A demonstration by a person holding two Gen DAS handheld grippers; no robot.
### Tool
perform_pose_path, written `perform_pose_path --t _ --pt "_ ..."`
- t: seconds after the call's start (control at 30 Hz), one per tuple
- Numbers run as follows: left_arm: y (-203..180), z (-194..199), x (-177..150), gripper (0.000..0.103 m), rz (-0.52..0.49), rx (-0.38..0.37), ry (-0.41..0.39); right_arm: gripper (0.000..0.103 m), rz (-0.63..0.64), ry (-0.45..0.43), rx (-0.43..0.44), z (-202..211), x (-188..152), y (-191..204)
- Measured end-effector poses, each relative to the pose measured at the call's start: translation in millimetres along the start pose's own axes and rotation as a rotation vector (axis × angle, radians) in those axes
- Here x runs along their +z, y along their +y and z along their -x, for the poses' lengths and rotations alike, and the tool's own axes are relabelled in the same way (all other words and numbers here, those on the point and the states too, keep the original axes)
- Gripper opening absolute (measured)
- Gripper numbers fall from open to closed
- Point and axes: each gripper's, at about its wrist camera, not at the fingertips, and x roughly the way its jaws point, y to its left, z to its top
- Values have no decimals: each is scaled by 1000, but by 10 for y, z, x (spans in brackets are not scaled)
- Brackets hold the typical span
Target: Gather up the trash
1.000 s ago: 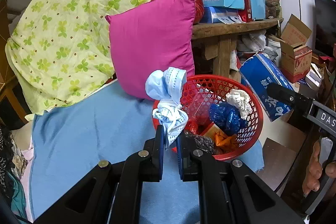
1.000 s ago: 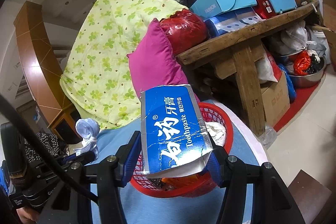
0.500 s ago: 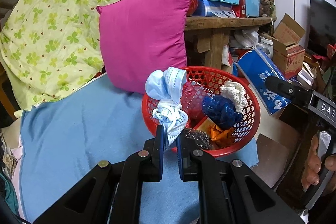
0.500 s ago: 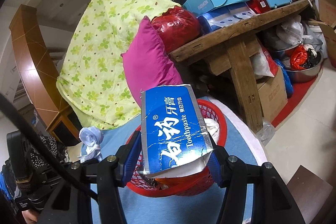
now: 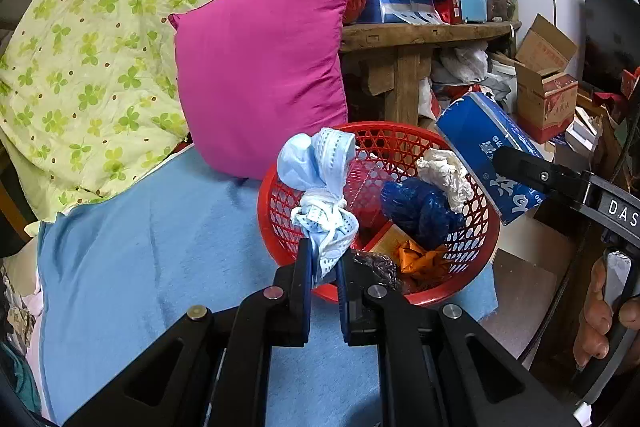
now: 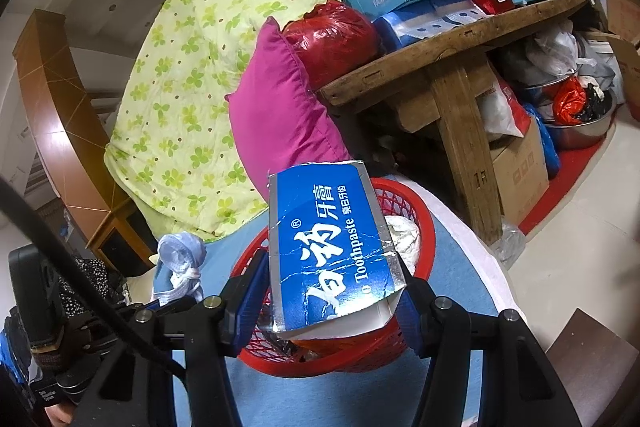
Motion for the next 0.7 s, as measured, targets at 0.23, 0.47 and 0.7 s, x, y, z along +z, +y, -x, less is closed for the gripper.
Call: perform_pose_path --t 0.23,0.47,0.7 --pt "-11 -61 0 12 -1 -3 12 61 -6 5 0 -53 0 -18" --pt "-20 -112 3 12 -2 -6 21 61 -10 9 -1 -81 1 -28" --pt "-33 -149 14 12 -10 -11 27 62 -16 10 -4 -119 -19 -40"
